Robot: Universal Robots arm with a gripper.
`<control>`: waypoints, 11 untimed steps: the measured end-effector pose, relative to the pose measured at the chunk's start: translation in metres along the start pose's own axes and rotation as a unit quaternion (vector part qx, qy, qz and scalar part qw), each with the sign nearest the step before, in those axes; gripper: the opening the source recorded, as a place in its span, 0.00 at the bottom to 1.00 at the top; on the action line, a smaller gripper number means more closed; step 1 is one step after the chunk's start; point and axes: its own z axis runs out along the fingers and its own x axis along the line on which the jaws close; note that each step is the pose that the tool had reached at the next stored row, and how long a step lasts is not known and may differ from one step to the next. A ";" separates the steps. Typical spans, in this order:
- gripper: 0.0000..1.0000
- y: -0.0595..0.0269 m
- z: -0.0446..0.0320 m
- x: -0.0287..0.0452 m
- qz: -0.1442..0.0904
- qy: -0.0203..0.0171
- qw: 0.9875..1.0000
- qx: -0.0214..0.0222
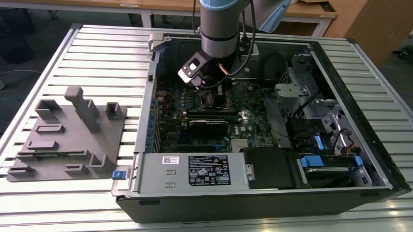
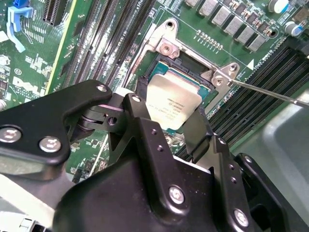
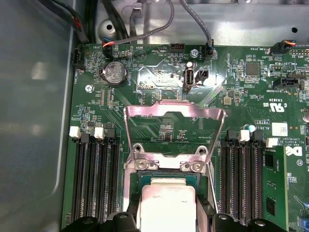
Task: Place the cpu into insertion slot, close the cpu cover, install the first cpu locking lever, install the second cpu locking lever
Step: 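Place the cpu into insertion slot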
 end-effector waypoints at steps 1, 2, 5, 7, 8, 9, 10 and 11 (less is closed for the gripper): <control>0.54 0.0000 0.0000 0.0000 0.003 0.000 1.000 0.000; 0.54 0.0000 0.0000 0.0000 0.007 -0.001 1.000 0.000; 0.54 0.0000 0.0002 0.0000 0.012 -0.001 1.000 0.000; 0.54 0.0000 0.0002 0.0000 0.012 -0.001 1.000 0.000; 0.54 0.0000 0.0002 0.0000 0.012 -0.001 1.000 0.000; 0.54 0.0000 0.0004 0.0000 0.012 -0.001 1.000 0.000; 0.54 -0.0001 0.0007 0.0000 0.012 -0.001 1.000 0.000; 0.54 -0.0001 0.0009 0.0000 0.012 -0.001 1.000 0.000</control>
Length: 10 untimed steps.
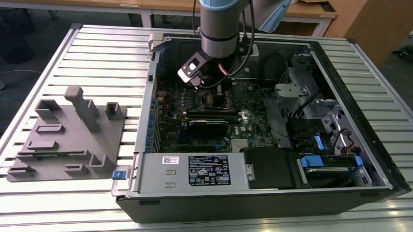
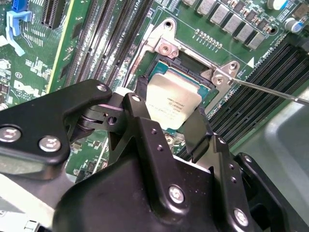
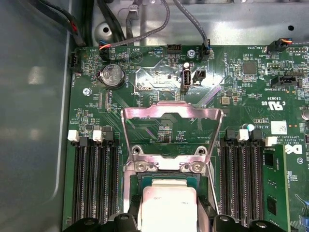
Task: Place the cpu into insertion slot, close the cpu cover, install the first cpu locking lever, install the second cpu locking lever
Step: 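Place the cpu into insertion slot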
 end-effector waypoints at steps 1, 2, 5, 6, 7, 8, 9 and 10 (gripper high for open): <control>0.54 0.0000 0.0002 0.0000 0.000 0.000 1.000 0.000; 0.54 0.0000 0.0002 0.0000 0.000 0.000 1.000 0.000; 0.54 -0.0001 0.0004 0.0000 0.000 0.000 1.000 0.000; 0.54 -0.0001 0.0004 0.0000 0.000 0.000 1.000 0.000; 0.54 0.0000 0.0004 0.0000 0.000 0.000 1.000 0.000; 0.54 0.0000 0.0005 0.0000 0.000 0.000 1.000 0.000; 0.54 -0.0001 0.0005 0.0000 0.000 0.000 1.000 0.000; 0.54 -0.0001 0.0005 0.0000 0.000 0.000 1.000 0.000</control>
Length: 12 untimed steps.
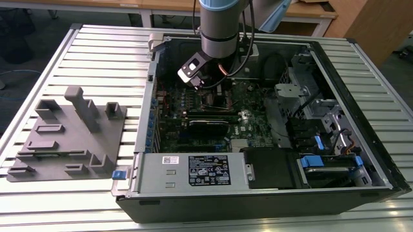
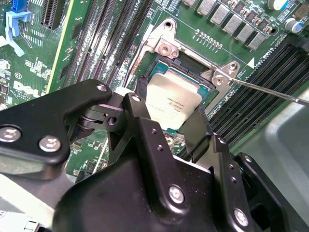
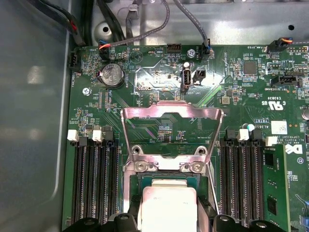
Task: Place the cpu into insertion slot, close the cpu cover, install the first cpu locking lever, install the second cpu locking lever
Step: 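Place the cpu into insertion slot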
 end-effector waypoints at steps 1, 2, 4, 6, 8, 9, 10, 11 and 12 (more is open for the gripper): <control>0.54 0.0000 0.0000 0.0000 0.000 0.000 1.000 0.000; 0.54 0.0000 0.0000 0.0000 0.000 0.000 1.000 0.000; 0.54 0.0000 0.0001 0.0000 0.000 0.000 1.000 0.000; 0.54 0.0001 -0.0002 0.0001 0.000 0.000 1.000 0.000; 0.54 0.0002 -0.0010 0.0001 0.000 0.000 1.000 0.000; 0.54 0.0002 -0.0011 0.0001 0.000 0.000 1.000 0.000; 0.54 0.0001 -0.0012 0.0001 0.000 0.000 1.000 0.000; 0.54 0.0001 -0.0012 0.0000 0.000 0.000 1.000 0.000; 0.54 0.0001 -0.0012 0.0000 0.000 0.000 1.000 0.000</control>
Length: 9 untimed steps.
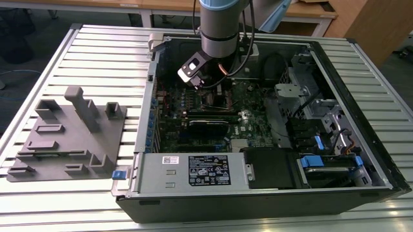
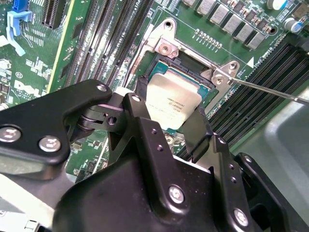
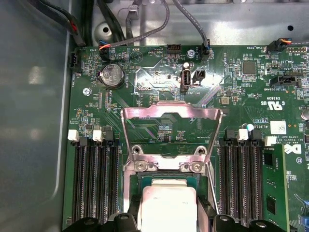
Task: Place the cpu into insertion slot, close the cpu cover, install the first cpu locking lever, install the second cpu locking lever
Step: 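Place the cpu into insertion slot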
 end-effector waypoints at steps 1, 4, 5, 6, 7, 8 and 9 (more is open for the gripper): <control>0.54 0.0000 0.0000 0.0000 0.000 0.000 1.000 0.000; 0.54 -0.0002 -0.0001 0.0000 0.000 0.002 1.000 0.000; 0.54 -0.0002 -0.0001 0.0000 0.000 0.002 1.000 0.000; 0.54 -0.0002 0.0000 0.0000 0.000 0.003 1.000 0.000; 0.54 -0.0002 0.0000 0.0000 0.000 0.003 1.000 0.000; 0.54 -0.0002 0.0000 0.0000 0.000 0.004 1.000 0.000; 0.54 -0.0003 0.0000 0.0000 0.000 0.004 1.000 0.000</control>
